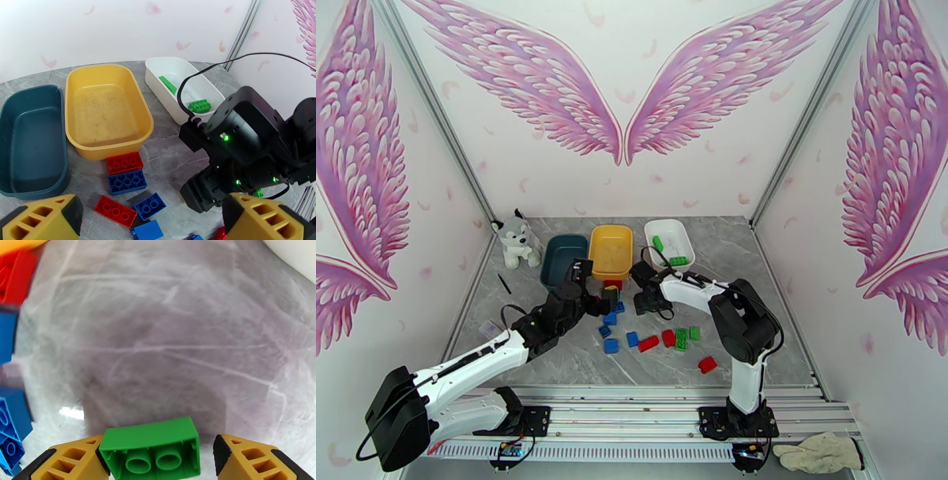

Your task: Sort the legos into containers by color

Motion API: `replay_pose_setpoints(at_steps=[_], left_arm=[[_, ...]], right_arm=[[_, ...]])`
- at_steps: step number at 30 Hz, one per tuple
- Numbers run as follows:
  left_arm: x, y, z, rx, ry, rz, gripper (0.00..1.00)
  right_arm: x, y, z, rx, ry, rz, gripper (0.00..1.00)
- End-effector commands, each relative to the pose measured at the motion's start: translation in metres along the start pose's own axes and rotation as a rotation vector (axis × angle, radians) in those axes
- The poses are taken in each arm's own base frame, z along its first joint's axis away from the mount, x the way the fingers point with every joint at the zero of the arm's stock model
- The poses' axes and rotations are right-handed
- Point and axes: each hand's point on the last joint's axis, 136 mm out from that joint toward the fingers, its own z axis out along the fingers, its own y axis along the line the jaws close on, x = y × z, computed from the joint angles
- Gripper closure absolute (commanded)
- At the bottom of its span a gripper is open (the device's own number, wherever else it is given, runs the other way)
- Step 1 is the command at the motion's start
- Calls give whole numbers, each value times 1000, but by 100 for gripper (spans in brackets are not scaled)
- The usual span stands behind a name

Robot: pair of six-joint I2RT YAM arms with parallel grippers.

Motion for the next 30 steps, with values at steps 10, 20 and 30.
replay_pose_setpoints(at_steps=[10,20,30], left_arm=[[8,-8,11,35,40,-13,1],[21,-27,25,82,93,25,1],[33,-61,28,90,119,186,1]], right_arm=[[1,-14,13,-67,33,67,47],[-21,-27,-40,-96,-96,161,56],[-116,-72,-80,-95,-234,371,58]])
